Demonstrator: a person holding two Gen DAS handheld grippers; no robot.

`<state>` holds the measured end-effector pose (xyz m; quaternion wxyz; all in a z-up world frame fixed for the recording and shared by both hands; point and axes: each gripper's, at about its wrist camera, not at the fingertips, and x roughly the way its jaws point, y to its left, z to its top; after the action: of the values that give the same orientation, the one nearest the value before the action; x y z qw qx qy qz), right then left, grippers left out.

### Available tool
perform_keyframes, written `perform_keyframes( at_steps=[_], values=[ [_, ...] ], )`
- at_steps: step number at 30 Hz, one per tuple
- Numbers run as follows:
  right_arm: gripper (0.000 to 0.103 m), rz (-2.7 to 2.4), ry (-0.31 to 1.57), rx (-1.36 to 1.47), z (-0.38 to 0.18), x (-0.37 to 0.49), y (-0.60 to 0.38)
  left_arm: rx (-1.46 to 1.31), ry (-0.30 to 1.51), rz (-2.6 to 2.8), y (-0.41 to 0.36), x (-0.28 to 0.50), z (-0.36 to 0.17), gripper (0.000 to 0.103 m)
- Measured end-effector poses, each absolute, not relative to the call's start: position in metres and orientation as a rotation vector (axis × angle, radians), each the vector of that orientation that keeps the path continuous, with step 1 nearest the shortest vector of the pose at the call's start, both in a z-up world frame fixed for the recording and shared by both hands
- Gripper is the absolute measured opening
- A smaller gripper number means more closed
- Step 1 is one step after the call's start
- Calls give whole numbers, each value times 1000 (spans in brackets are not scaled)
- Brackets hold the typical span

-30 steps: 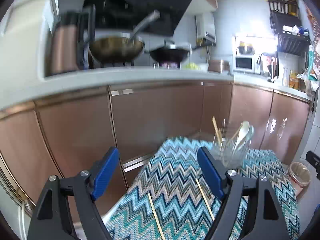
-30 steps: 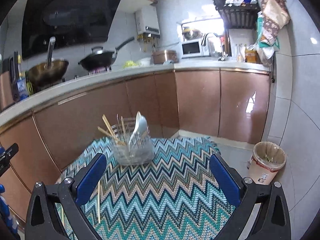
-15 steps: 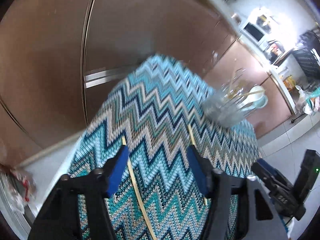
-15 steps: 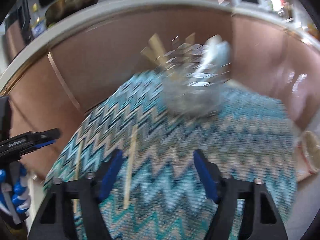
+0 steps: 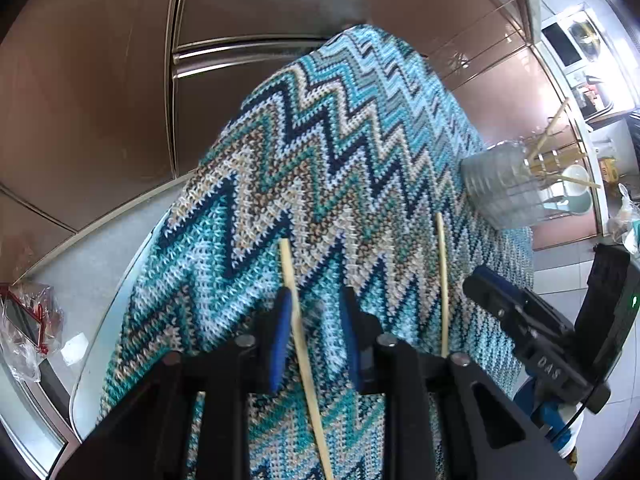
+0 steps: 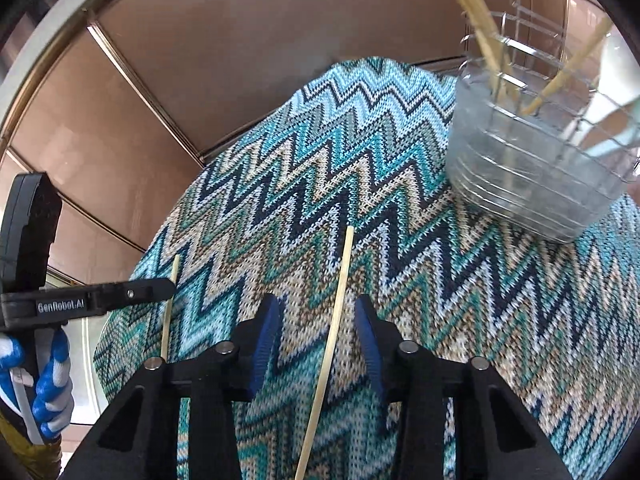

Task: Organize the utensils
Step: 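Grasp a chopstick with the right tool while the left tool grasps the last chopstick, then lower both held chopsticks into the holder with the right and left tools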

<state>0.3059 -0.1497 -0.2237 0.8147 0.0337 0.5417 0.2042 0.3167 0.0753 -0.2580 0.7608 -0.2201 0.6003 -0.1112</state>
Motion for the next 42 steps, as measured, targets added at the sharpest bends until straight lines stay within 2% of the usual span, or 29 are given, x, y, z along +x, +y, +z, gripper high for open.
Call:
perform_keyframes(
  at_steps=[2,13,24,32,42],
  values=[
    [28,434,1175,81,-229,316,-150,-474,1320,-239,76,319,-262,18],
    [13,408,1264,28,-247,349,-137,-408,1346,-222,72,324,-271,8],
    [6,374,1281,-2,-263,357,-127,-382,1339,-213,65,323,-271,6],
    [6,395,1172,15,-221,311,-147,-440,1307,-198,71,320,-268,5],
    [6,400,991,30,-158,243,-173,-445,1083,-276,62,282,-211,5]
  ],
)
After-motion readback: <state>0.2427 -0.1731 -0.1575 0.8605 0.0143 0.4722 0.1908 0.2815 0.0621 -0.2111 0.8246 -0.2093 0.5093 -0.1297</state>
